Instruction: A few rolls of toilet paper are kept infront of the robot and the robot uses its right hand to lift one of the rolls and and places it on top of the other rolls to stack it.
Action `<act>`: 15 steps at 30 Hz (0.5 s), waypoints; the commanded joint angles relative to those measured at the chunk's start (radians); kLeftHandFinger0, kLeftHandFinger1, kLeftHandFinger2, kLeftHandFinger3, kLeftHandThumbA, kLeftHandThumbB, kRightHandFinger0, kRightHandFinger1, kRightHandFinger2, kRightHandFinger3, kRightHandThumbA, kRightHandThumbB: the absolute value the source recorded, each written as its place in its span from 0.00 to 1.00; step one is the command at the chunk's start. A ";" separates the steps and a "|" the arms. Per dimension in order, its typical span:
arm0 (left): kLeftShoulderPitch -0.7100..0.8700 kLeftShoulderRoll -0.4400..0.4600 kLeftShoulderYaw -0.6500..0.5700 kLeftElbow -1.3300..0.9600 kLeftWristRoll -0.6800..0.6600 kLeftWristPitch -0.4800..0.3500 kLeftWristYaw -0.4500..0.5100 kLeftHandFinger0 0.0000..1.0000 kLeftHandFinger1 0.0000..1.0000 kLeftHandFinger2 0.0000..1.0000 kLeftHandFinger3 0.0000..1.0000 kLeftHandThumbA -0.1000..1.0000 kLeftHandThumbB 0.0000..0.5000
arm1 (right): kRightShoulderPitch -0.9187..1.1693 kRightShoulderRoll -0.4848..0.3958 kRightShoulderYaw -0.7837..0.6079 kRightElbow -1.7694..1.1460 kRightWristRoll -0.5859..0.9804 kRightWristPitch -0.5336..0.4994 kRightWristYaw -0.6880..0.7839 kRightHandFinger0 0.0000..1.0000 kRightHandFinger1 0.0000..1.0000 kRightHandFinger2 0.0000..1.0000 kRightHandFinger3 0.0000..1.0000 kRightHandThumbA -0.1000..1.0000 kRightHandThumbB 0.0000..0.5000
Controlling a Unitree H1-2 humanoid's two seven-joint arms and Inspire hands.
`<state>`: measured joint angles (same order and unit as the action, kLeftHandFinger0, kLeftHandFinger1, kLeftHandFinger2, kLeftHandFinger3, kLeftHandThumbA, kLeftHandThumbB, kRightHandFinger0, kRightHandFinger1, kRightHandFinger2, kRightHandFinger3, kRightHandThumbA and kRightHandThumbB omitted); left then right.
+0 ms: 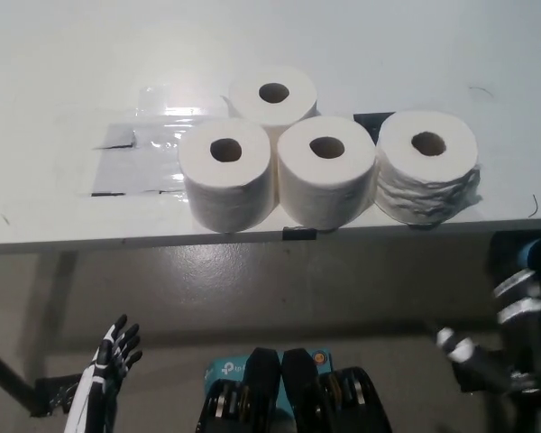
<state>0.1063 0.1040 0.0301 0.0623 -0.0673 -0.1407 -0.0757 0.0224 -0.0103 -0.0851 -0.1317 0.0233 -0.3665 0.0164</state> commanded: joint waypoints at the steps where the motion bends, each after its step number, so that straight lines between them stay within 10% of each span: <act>1: -0.019 0.009 0.007 -0.036 -0.015 -0.048 -0.012 1.00 1.00 1.00 1.00 1.00 0.23 | -0.137 -0.090 -0.099 -0.322 0.075 0.136 -0.055 1.00 1.00 1.00 1.00 0.96 0.51; 4: -0.019 0.011 0.006 -0.040 -0.019 -0.049 -0.018 1.00 1.00 1.00 1.00 1.00 0.21 | -0.256 -0.203 -0.135 -0.382 0.049 0.301 -0.021 1.00 1.00 1.00 1.00 0.98 0.59; 10: -0.024 0.008 0.005 -0.033 -0.014 -0.057 -0.014 1.00 1.00 1.00 1.00 1.00 0.21 | -0.472 -0.458 -0.096 -0.309 0.023 0.611 0.125 1.00 1.00 1.00 1.00 0.84 0.34; 15: -0.024 0.009 0.009 -0.041 -0.021 -0.050 -0.013 1.00 1.00 1.00 1.00 1.00 0.22 | -0.717 -0.580 0.049 -0.066 -0.003 0.774 0.282 1.00 1.00 1.00 1.00 0.91 0.37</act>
<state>0.1026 0.1036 0.0305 0.0634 -0.0695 -0.1399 -0.0756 -0.3575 -0.3675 -0.1594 -0.3210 0.0220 -0.0695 0.0541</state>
